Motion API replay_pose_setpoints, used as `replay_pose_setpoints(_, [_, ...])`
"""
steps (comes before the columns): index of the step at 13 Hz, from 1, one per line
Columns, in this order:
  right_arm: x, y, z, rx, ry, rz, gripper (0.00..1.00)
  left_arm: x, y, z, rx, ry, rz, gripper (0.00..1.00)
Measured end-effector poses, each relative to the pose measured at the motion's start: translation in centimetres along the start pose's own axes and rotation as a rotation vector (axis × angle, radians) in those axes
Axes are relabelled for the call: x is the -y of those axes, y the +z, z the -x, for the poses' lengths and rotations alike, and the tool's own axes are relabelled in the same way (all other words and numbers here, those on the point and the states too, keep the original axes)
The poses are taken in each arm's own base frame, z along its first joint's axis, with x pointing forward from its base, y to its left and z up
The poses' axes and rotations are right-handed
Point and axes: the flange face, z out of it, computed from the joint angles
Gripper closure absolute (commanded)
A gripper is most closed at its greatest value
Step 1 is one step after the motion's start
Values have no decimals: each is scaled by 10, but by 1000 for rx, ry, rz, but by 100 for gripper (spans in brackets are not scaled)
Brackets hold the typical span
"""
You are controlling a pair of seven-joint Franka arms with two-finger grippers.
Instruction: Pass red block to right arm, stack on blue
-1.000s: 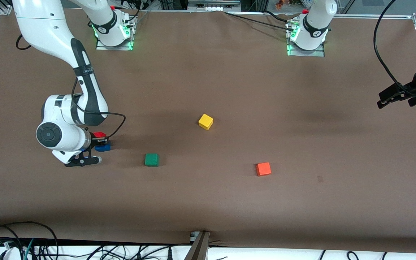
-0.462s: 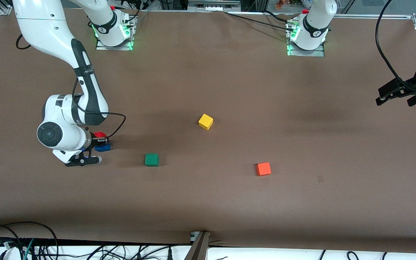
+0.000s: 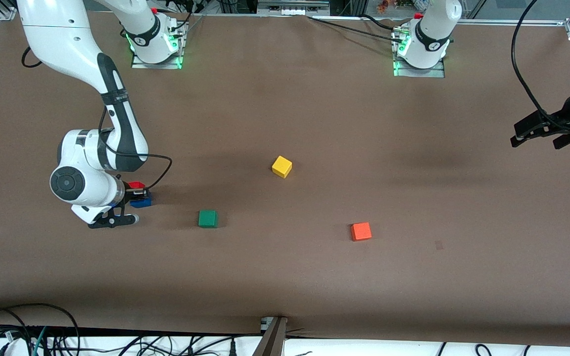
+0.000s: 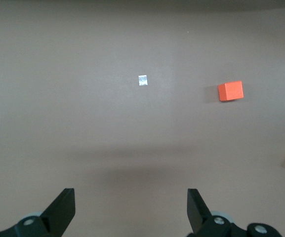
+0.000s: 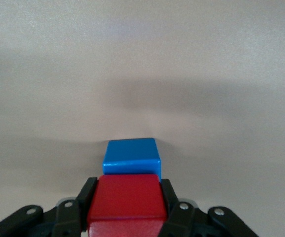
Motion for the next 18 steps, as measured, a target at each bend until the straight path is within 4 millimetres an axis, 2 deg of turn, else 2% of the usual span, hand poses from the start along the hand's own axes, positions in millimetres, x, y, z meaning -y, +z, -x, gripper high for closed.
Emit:
replay_pose_setpoints(2, [-1, 1, 0, 0, 1, 0, 70, 1, 2, 0, 8, -2, 0, 0])
replay_pose_setpoints(6, [-2, 2, 1, 2, 3, 0, 70, 2, 20, -5, 54, -3, 3, 0])
replay_pose_setpoints(18, [-5, 2, 0, -5, 8, 1, 69, -4, 20, -3, 76, 13, 5, 0])
